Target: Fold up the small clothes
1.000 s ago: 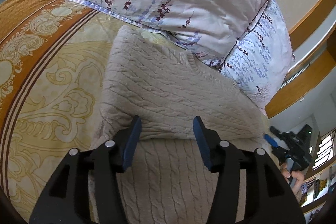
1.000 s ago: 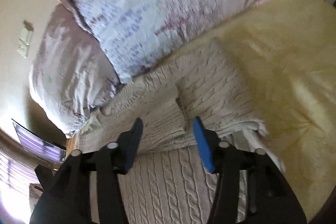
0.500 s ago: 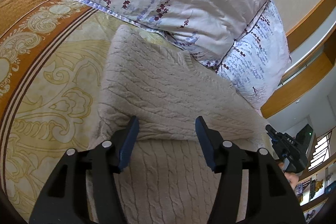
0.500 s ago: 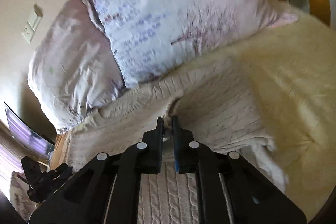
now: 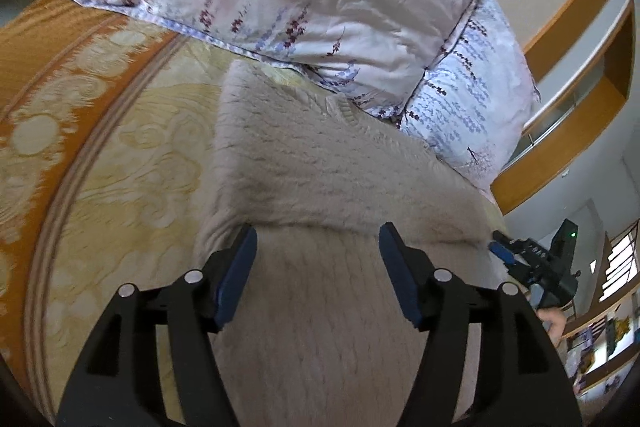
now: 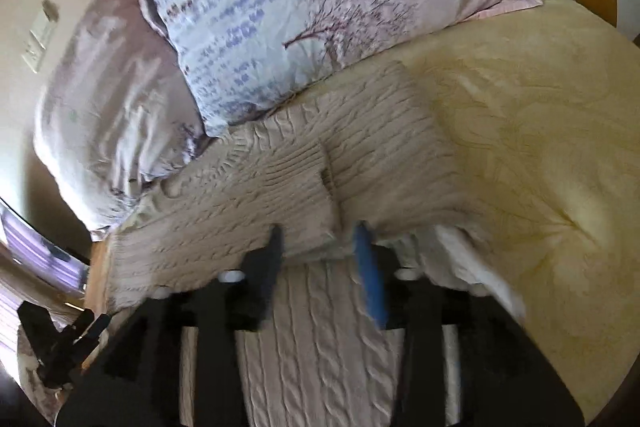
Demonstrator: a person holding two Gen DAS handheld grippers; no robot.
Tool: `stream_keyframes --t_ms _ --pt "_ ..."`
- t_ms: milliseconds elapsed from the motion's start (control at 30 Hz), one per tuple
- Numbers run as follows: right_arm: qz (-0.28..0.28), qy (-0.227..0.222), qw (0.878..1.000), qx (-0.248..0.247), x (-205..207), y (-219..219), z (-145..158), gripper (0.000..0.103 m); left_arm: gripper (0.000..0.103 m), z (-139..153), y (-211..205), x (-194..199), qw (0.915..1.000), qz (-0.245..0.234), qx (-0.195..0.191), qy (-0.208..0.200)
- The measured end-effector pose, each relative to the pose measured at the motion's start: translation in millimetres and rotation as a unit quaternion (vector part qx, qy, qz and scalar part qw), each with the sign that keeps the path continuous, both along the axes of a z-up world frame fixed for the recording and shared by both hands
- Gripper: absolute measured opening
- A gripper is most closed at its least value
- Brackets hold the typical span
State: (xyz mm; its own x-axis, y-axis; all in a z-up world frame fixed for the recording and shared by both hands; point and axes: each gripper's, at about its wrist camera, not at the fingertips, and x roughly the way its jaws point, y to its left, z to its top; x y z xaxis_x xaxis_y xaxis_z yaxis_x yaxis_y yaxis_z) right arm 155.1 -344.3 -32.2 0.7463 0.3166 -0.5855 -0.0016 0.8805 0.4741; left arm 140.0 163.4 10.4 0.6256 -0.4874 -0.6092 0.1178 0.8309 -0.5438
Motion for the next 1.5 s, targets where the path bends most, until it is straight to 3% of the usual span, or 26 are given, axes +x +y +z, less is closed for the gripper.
stream_keyframes --t_ms 400,600,767,933,1200,1500 --pt "0.022 0.035 0.998 0.038 -65.9 -72.0 -23.6 0.054 0.062 -16.9 26.6 -50.2 0.9986 0.001 -0.044 0.029" --pt "0.073 0.052 0.992 0.094 -83.5 -74.5 -40.9 0.043 0.055 -21.3 22.6 -69.7 0.9965 -0.017 -0.076 0.029" --pt "0.128 0.044 0.980 0.144 -111.2 -70.2 -52.6 0.038 0.043 -29.2 19.4 -96.4 0.9896 -0.053 -0.131 0.027" --pt "0.171 0.030 0.970 0.172 -145.9 -75.6 -63.8 0.038 0.042 -35.2 19.4 -132.3 0.9795 -0.093 -0.179 0.009" --pt "0.214 0.049 0.962 0.161 -171.5 -68.4 -88.3 0.038 0.048 -51.5 21.0 -171.6 0.9745 -0.111 -0.195 -0.005" --pt "0.223 0.064 0.957 0.171 -160.7 -56.7 -115.2 0.038 0.050 -87.5 3.0 -172.9 0.9815 -0.114 -0.149 0.035"
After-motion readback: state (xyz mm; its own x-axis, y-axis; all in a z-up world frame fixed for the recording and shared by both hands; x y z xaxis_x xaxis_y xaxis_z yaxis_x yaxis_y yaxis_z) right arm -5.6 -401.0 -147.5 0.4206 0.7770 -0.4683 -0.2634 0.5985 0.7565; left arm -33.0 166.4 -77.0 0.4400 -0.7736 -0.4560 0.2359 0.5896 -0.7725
